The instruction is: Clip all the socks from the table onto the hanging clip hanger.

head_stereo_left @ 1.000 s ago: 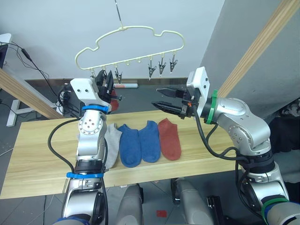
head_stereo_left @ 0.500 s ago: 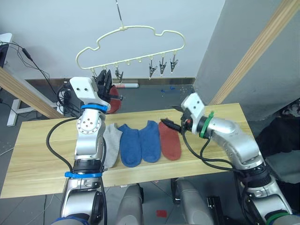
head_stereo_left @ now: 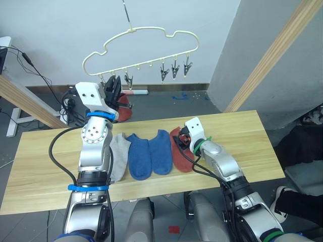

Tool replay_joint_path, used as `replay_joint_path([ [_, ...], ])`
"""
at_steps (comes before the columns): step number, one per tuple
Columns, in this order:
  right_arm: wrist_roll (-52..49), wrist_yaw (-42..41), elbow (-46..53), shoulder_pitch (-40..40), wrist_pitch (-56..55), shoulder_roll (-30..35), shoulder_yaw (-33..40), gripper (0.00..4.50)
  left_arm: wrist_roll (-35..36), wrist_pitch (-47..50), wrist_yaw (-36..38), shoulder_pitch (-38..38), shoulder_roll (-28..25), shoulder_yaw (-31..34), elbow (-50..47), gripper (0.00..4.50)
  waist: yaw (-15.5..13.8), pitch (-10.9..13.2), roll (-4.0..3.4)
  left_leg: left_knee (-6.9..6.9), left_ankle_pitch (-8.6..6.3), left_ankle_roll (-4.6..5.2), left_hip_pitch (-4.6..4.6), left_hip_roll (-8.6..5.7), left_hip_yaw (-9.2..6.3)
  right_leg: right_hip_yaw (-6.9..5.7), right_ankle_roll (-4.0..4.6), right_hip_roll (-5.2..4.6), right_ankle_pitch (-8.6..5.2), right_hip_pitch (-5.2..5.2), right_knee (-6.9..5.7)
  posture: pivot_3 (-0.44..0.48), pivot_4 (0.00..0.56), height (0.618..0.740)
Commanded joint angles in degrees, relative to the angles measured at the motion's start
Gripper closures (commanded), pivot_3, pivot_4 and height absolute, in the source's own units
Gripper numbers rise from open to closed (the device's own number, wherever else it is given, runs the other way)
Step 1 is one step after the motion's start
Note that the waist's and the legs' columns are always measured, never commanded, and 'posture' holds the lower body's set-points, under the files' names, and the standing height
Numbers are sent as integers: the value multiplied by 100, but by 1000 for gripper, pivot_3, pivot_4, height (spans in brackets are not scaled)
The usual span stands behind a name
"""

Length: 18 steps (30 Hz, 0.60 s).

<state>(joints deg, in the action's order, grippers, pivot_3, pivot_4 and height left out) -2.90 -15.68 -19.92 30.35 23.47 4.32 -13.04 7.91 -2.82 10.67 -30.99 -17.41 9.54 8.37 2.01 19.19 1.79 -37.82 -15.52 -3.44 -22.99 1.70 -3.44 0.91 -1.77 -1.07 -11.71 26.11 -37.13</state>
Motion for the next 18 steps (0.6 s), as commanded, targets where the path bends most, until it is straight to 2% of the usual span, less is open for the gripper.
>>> replay_joint_path([
  [1,162,-22,-173,42,-302,-63,-35,2207,85,65,32,61,-84,134,-211,4407,-5,0,0,0,0,0,0,0,0,0,0,0,0,0,0,-24,357,740],
  [7,319,-103,-186,63,-496,-113,-56,4387,366,380,282,53,-211,196,-287,4407,2,0,0,-1,0,0,2,1,0,0,0,1,0,0,-4,-24,354,740],
  [11,389,-361,282,44,-543,-6,-171,4500,886,923,714,-18,-406,341,-439,4407,5,0,0,-1,0,0,2,2,0,0,0,2,0,0,-6,-30,353,740],
  [18,185,-1553,1742,446,-127,218,-626,4500,2194,2542,1324,-209,-870,793,-756,4407,53,1,-1,-1,0,0,2,2,-3,-2,-1,3,0,1,-7,-31,348,740],
])
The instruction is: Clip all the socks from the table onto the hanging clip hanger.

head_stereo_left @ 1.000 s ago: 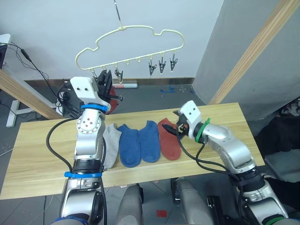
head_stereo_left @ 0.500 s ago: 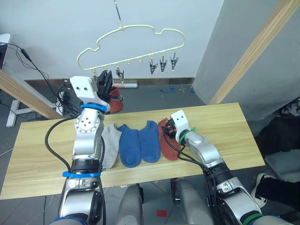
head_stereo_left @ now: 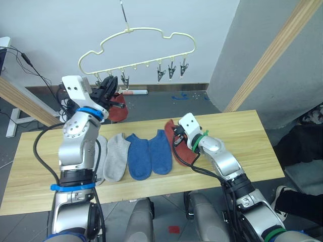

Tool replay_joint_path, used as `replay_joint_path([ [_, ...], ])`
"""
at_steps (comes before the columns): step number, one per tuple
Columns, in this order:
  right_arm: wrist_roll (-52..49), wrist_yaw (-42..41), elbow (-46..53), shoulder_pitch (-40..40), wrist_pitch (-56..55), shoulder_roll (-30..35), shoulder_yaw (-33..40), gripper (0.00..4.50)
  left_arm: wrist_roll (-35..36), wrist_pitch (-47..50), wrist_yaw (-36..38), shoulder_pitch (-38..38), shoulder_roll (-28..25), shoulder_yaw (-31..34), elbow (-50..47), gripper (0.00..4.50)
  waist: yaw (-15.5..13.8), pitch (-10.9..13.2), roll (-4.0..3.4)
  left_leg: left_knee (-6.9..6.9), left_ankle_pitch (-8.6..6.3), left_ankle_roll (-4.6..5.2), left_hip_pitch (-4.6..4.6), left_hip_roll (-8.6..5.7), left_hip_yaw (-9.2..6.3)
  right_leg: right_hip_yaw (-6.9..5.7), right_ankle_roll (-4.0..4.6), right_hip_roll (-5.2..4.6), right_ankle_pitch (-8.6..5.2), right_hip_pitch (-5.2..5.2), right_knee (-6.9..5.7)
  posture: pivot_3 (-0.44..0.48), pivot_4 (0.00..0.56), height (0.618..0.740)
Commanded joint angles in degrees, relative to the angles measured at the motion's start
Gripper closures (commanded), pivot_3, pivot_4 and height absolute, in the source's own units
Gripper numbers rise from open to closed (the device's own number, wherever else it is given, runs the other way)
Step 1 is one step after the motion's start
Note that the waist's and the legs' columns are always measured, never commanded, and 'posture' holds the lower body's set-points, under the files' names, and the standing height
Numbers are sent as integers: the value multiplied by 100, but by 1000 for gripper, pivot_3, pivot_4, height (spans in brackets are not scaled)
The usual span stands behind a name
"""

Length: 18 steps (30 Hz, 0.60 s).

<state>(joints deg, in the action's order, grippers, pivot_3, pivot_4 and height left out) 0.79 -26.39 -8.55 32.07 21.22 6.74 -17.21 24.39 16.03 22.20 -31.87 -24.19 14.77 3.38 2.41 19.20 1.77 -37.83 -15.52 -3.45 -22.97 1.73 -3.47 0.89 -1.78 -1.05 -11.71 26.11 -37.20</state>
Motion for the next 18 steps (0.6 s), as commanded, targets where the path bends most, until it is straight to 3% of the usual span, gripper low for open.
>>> replay_joint_path([
  [1,-196,-620,656,394,87,-31,-255,4500,731,896,195,-166,-242,338,-287,4407,24,0,0,-1,0,0,0,1,0,-1,0,1,0,1,-1,-31,348,740],
  [7,-237,-849,-44,1256,-220,-463,-289,4500,1693,2069,324,-350,-412,595,-494,4407,54,0,0,-2,0,0,-1,1,-4,-4,1,0,1,0,-1,-24,340,740],
  [18,-170,-613,-1501,2068,-1021,-1164,-96,4500,2173,2776,181,-331,-480,718,-719,4407,22,-1,1,6,-1,-3,-6,-4,-10,-11,4,-9,2,3,3,-12,327,740],
])
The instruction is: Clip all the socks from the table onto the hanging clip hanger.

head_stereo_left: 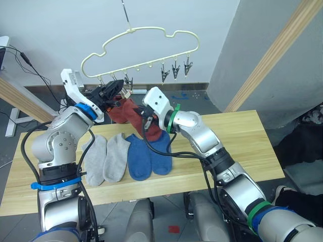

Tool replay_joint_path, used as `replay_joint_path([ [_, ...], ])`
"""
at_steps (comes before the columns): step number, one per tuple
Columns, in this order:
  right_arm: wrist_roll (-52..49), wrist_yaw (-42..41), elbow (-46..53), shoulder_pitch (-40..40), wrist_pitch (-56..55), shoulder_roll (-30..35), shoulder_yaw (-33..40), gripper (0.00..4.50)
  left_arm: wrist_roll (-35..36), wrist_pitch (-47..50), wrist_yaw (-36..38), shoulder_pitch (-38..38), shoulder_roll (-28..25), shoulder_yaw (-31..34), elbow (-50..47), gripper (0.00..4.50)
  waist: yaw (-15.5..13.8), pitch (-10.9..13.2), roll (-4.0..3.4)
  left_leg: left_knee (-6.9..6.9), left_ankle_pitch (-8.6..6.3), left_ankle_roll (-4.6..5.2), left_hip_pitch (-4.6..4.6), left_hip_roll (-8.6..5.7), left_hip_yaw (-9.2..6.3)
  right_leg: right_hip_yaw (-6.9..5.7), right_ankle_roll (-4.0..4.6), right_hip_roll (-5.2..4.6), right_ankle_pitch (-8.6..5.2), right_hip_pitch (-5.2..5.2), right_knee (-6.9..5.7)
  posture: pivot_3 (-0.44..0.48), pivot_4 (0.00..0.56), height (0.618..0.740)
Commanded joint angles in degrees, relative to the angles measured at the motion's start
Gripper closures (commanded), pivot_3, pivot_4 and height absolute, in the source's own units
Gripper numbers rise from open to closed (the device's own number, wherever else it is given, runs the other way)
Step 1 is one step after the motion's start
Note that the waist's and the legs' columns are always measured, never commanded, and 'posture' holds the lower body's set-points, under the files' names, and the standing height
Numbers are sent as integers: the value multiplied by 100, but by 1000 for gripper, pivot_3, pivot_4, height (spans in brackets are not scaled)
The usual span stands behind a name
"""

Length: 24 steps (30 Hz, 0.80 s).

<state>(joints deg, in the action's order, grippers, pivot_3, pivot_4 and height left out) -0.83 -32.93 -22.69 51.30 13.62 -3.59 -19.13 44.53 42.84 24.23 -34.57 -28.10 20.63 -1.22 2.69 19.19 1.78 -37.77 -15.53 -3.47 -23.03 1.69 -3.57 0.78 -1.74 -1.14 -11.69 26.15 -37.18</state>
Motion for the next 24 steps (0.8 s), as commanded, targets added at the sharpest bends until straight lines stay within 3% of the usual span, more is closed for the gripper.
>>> replay_joint_path([
  [1,-7,44,-136,160,-295,-154,97,4500,184,124,-37,-55,-80,139,-274,4407,-9,0,0,0,0,0,0,-1,0,0,0,-1,0,0,0,-11,326,740],
  [24,-93,349,-609,497,-682,-412,461,4500,363,331,-162,217,-46,214,-483,4407,-78,0,0,-1,0,-1,0,-1,-1,-1,2,-2,1,1,-3,-1,324,740],
])
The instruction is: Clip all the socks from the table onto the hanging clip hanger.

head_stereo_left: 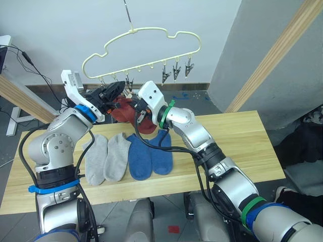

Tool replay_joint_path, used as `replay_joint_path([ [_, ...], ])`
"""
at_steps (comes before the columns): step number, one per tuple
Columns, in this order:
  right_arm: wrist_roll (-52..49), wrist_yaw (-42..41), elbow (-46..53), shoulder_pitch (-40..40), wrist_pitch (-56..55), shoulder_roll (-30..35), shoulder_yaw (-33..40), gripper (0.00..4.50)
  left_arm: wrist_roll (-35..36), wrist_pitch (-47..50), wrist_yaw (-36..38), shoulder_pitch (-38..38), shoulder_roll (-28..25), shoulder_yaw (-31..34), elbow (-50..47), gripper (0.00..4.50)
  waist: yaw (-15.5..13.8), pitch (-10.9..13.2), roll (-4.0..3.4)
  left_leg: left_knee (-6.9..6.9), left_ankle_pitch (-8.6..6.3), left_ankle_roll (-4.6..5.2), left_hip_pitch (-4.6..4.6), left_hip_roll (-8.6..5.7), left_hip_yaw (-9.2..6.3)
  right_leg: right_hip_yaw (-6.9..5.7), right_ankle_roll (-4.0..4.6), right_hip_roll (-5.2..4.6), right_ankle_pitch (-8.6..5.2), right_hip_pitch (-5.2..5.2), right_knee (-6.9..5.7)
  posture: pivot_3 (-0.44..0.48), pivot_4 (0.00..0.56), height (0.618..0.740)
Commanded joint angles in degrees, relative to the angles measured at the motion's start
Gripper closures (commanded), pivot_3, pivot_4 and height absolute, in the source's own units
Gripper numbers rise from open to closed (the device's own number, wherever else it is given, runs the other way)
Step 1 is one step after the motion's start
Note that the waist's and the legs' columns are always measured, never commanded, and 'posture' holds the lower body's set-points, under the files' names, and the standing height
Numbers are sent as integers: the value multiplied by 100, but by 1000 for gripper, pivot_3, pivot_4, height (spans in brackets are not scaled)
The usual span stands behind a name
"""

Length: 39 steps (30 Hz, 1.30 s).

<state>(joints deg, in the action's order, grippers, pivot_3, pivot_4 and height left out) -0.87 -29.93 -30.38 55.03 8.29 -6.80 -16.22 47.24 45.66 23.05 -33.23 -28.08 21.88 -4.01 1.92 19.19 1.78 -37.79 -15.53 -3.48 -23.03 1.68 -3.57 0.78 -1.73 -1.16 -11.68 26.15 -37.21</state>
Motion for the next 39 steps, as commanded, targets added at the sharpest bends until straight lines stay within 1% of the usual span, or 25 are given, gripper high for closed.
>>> replay_joint_path([
  [1,-94,50,166,119,-145,-97,179,4500,115,74,-59,88,-39,101,-207,4407,-1,0,0,0,0,0,0,0,0,0,0,0,0,0,0,-1,324,740],
  [13,4,24,103,37,-162,-112,115,4500,241,71,-143,49,-11,143,-171,4407,-2,0,0,0,0,0,0,0,0,0,0,0,0,0,0,2,324,740],
  [16,173,3,104,-73,-313,-25,-38,4500,252,73,-137,53,-40,159,-143,4407,-4,0,0,0,0,0,0,0,0,0,0,0,0,0,0,2,325,740],
  [23,223,-32,205,-260,-499,-21,-57,4500,281,106,-136,55,-69,180,-131,4407,-3,0,0,0,0,0,0,0,1,1,1,0,0,0,0,4,326,740],
  [32,171,192,112,-178,-663,-97,78,4500,357,215,-131,77,-67,222,-158,4407,-3,0,0,-2,0,0,1,0,1,1,1,0,1,0,-2,5,323,740],
  [39,114,214,113,-148,-717,-150,158,4500,405,275,-145,129,-86,230,-191,4407,-4,0,0,-2,0,-1,1,0,0,0,1,0,1,0,-2,7,321,740],
])
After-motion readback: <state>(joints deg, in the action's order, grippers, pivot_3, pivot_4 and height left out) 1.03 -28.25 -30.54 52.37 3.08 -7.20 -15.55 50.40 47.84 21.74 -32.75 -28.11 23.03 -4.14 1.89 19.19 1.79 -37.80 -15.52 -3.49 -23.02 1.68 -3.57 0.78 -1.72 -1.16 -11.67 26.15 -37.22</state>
